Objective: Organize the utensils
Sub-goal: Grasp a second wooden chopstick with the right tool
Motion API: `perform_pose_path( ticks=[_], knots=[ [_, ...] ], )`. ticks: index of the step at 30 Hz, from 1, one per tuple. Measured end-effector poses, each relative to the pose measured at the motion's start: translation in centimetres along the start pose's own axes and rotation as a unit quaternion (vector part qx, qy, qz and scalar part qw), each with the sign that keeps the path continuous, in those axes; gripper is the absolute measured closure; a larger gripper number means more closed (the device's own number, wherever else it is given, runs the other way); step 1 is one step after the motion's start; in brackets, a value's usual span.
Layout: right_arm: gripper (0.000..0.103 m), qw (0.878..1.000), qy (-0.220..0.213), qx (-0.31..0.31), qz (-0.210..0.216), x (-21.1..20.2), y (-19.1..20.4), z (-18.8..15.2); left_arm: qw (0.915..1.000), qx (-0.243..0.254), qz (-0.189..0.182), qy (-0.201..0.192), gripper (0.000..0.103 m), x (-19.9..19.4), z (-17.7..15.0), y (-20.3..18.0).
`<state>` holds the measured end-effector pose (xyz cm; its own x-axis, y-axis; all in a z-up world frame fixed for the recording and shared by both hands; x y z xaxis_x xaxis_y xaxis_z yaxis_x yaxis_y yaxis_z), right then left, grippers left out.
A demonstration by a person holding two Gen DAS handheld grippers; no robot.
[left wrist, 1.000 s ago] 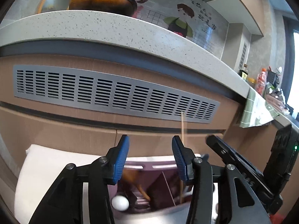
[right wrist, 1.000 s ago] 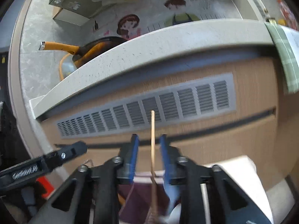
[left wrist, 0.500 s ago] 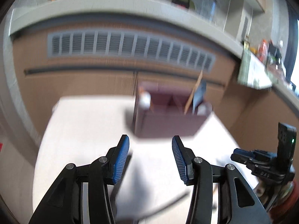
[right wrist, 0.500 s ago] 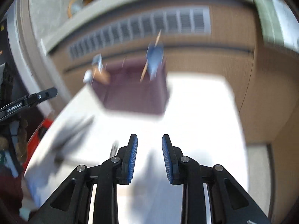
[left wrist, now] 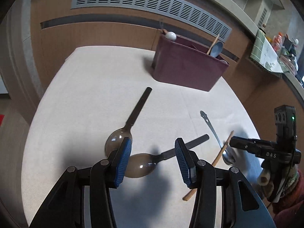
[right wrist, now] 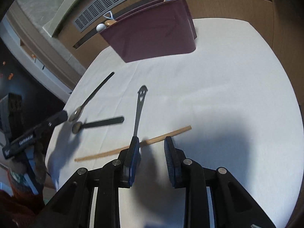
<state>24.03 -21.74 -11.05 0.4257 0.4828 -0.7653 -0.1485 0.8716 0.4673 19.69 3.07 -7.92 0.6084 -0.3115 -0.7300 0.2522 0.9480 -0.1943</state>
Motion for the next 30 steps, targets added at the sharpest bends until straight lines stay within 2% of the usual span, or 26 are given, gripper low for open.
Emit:
perform_pose_path(
  ticks=[8,11,14,17,22,30],
  knots=[
    [0.074,0.995,-0.016,-0.075,-0.059,3.2,4.1,2.4,0.9999,0.002,0.003,0.012,0.054,0.9,-0.4,0.4],
    [0.069,0.995,-0.013,-0.079,-0.059,4.2,4.9,3.3,0.9998,0.005,0.002,0.016,0.054,1.0,-0.7,0.3],
    [0.069,0.994,-0.013,-0.084,-0.064,5.1,5.5,4.2,0.9997,0.012,-0.004,0.021,0.054,1.1,-1.0,-0.1],
    [0.068,0.989,-0.019,-0.119,-0.086,6.1,6.6,4.9,0.9997,0.009,-0.006,0.021,0.054,1.0,-1.1,-0.1],
    [0.067,0.97,-0.025,-0.205,-0.131,6.6,8.1,3.8,0.9998,-0.013,0.005,0.014,0.054,0.3,-1.3,1.3],
    [0.064,0.969,-0.001,-0.221,-0.108,3.6,5.5,1.2,0.9995,-0.022,0.021,0.006,0.054,-0.3,-1.4,2.6]
  ],
)
Point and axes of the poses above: each gripper's, at about its wrist camera, not at the fingertips, and x roughly the way its jaws point, y to its left, z to its top, the point moved 3 cm from there along x, roughly the way its jaws point, and after that the axes turned 8 degrees about x, right-handed, at the moved point
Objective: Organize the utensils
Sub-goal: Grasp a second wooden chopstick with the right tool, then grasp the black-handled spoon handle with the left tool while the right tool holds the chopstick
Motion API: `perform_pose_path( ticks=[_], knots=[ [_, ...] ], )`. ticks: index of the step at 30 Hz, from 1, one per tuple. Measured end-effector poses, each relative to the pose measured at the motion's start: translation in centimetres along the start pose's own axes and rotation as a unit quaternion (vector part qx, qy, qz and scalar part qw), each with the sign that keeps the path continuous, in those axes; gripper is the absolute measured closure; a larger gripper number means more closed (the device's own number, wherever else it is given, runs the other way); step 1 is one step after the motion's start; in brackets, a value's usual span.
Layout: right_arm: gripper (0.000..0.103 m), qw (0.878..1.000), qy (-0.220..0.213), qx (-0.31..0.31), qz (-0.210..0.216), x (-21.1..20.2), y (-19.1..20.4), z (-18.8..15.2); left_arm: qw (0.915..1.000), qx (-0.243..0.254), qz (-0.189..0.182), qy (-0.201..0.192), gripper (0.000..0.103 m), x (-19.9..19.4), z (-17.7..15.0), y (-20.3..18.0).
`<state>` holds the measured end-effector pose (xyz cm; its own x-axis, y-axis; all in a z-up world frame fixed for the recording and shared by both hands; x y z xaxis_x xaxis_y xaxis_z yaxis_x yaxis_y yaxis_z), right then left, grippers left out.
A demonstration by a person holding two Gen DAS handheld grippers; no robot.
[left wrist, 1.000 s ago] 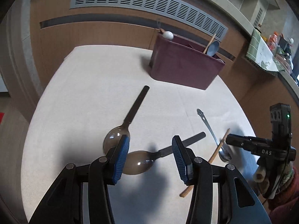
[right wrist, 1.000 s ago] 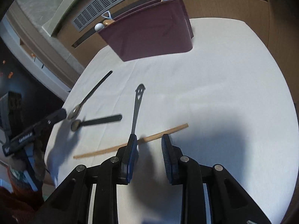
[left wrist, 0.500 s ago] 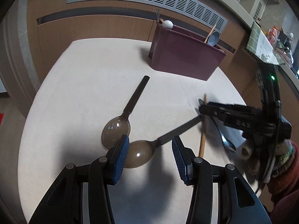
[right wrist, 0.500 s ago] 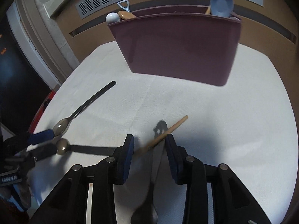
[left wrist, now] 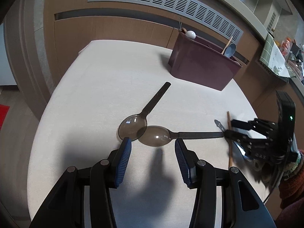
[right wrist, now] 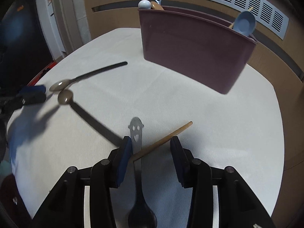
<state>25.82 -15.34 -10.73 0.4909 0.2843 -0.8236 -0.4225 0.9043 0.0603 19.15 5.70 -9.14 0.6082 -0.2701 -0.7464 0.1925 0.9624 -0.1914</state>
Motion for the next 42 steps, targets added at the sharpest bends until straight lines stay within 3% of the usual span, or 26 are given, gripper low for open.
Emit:
perform_pose_path(
  ticks=[6,16,19,20,22,28,36,42],
  knots=[
    [0.061,1.0,0.009,-0.011,0.007,-1.5,-0.1,-2.1,0.9997,0.014,-0.017,0.007,0.054,0.4,-0.2,-1.3],
    [0.066,1.0,-0.012,0.006,0.004,-1.3,-0.3,-2.2,0.9993,0.008,-0.023,0.027,0.054,1.5,-0.4,-1.6],
    [0.081,1.0,-0.018,0.011,0.0,-0.8,0.0,-1.2,0.9993,0.007,-0.025,0.028,0.054,1.4,-0.5,-1.7],
    [0.093,1.0,-0.019,0.007,0.001,-0.7,0.2,-0.8,0.9993,0.007,-0.025,0.028,0.054,1.3,-0.5,-1.7],
    [0.098,1.0,-0.025,0.0,0.0,-1.1,0.5,-0.5,0.9994,0.004,-0.023,0.027,0.054,1.2,-0.5,-1.5],
    [0.099,0.998,-0.063,0.026,-0.008,-3.1,-1.1,0.3,0.9992,-0.035,-0.007,0.017,0.054,0.9,-0.2,0.7],
    [0.099,0.995,-0.057,0.08,-0.016,-3.7,-4.4,-1.2,0.9979,-0.04,0.049,-0.015,0.054,0.4,0.7,2.7],
    [0.099,0.993,-0.061,0.096,-0.014,-4.0,-5.2,-1.9,0.9998,-0.002,0.016,-0.012,0.054,1.0,0.9,0.3]
  ],
)
Point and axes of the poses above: each gripper's, at about its wrist camera, not at the fingertips, and x roughly the way its jaws point, y to its left, z to its top, the point moved 3 cm from there along x, roughly the way its jaws point, and after that the axes turned 8 degrees about x, right-handed, at the moved point
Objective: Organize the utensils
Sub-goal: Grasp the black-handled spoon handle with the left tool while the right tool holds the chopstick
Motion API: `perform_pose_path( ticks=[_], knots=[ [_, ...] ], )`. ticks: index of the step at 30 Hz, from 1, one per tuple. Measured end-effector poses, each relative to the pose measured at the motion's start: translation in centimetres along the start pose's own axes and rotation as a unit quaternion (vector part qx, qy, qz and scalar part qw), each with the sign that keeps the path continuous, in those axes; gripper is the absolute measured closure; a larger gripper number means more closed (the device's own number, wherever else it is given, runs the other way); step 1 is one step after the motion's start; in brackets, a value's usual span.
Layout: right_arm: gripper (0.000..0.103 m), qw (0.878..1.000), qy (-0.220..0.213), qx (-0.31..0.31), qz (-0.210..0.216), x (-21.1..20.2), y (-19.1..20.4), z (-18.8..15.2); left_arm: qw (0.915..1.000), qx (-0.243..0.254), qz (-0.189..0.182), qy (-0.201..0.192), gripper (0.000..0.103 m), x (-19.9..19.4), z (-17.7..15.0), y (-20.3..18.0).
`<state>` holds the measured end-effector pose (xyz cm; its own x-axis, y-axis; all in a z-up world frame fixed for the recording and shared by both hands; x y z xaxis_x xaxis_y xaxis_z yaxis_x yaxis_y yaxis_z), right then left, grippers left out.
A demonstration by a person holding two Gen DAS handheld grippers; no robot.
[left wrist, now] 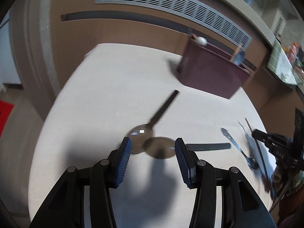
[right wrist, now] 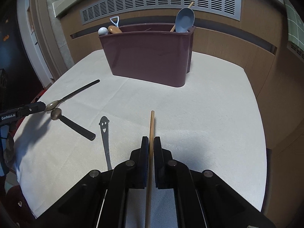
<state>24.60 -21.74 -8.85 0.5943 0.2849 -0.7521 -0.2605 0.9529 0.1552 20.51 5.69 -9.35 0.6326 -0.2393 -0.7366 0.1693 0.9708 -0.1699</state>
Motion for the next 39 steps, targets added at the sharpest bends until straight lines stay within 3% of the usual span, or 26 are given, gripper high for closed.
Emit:
perform_pose_path(
  ticks=[5,8,15,20,24,27,31,35,39],
  knots=[
    [0.099,1.0,-0.003,0.003,-0.006,-0.4,-0.6,0.0,0.9933,0.097,-0.058,0.024,0.054,1.5,0.3,-5.7],
    [0.099,1.0,-0.001,0.011,-0.011,-0.7,-1.6,-0.5,0.9884,0.129,-0.07,0.04,0.054,2.8,0.4,-7.8],
    [0.099,0.999,0.015,0.034,-0.022,-0.7,-3.6,-1.9,0.9906,0.11,-0.054,0.062,0.054,5.1,1.8,-5.7],
    [0.097,0.998,0.02,0.054,-0.011,-0.5,-4.1,-2.0,0.9907,0.092,-0.067,0.074,0.054,4.3,1.0,-4.6],
    [0.096,0.998,0.021,0.049,-0.016,-0.3,-3.8,-1.9,0.9843,0.131,-0.073,0.092,0.054,3.1,-0.8,-6.3],
    [0.095,0.999,0.022,0.04,-0.024,-0.3,-3.5,-1.9,0.975,0.181,-0.076,0.105,0.054,2.3,-2.2,-8.1],
    [0.092,0.999,0.028,0.025,-0.036,-0.3,-3.0,-2.0,0.9629,0.242,-0.053,0.108,0.054,2.4,-2.9,-10.5],
    [0.09,0.999,0.023,0.018,-0.04,-0.3,-2.7,-2.3,0.9631,0.238,-0.066,0.107,0.054,3.2,-2.0,-10.9],
    [0.098,0.999,0.015,0.004,-0.049,-0.4,-2.2,-2.1,0.9611,0.246,-0.064,0.108,0.054,4.2,-1.1,-11.1]
  ],
)
Point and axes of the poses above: each gripper's, at about its wrist camera, not at the fingertips, and x roughly the way its jaws point, y to its left, z to its top, the point moved 3 cm from there along x, roughly the way its jaws point, and after that the axes turned 8 degrees about x, right-handed, at the moved point
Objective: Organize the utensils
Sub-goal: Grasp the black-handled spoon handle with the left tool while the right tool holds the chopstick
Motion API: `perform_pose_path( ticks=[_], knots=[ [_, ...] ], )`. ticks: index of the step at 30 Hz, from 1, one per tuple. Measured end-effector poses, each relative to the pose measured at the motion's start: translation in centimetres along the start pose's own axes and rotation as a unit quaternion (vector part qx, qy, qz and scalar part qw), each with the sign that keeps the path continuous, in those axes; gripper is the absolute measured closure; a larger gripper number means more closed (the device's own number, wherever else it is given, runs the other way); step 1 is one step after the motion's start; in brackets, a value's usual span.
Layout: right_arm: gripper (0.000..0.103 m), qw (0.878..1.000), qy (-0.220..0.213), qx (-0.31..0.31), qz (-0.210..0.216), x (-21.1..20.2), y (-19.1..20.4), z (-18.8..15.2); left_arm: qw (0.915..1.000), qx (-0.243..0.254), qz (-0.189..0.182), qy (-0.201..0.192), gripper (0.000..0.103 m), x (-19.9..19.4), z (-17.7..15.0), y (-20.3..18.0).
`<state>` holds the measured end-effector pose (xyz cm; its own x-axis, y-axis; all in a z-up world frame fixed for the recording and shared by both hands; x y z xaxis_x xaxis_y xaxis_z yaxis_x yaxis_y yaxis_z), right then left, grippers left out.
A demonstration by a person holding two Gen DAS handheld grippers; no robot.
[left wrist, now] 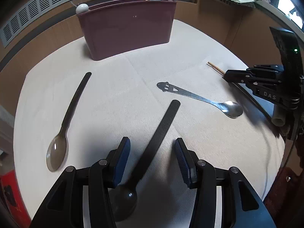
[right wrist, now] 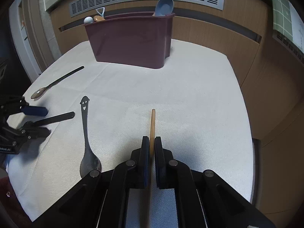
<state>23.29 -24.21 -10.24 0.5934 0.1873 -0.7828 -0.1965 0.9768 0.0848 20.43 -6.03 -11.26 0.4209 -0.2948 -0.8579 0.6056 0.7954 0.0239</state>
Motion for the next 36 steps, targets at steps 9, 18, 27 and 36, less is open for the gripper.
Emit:
perform_pose_path(
  ticks=[9,18,27,36],
  knots=[
    [0.098,0.998,-0.031,0.033,0.032,-1.1,-0.2,1.3,0.9996,0.025,0.0,0.011,0.066,0.8,1.3,0.0],
    [0.098,0.996,-0.055,0.053,0.042,-2.3,-0.5,2.6,0.9992,-0.032,-0.011,-0.022,0.087,1.1,2.1,1.8],
    [0.098,0.993,-0.067,0.077,0.053,-2.6,-0.3,3.8,0.9815,-0.161,-0.01,-0.103,0.09,-0.7,2.8,6.7],
    [0.098,0.991,-0.095,0.08,0.058,-3.6,0.0,4.8,0.9647,-0.181,0.001,-0.191,0.091,-6.4,3.8,7.0]
  ],
)
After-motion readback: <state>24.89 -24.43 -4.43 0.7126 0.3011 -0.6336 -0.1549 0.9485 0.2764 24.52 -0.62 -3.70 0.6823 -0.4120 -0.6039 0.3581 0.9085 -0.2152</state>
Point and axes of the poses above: each gripper's, at about its wrist camera, not at the fingertips, and x roughly the way its jaws point, y to its left, z to its top, the point moved 3 cm from there along x, roughly the way its jaws point, and after that the axes turned 8 degrees about x, right-handed, at the moved point
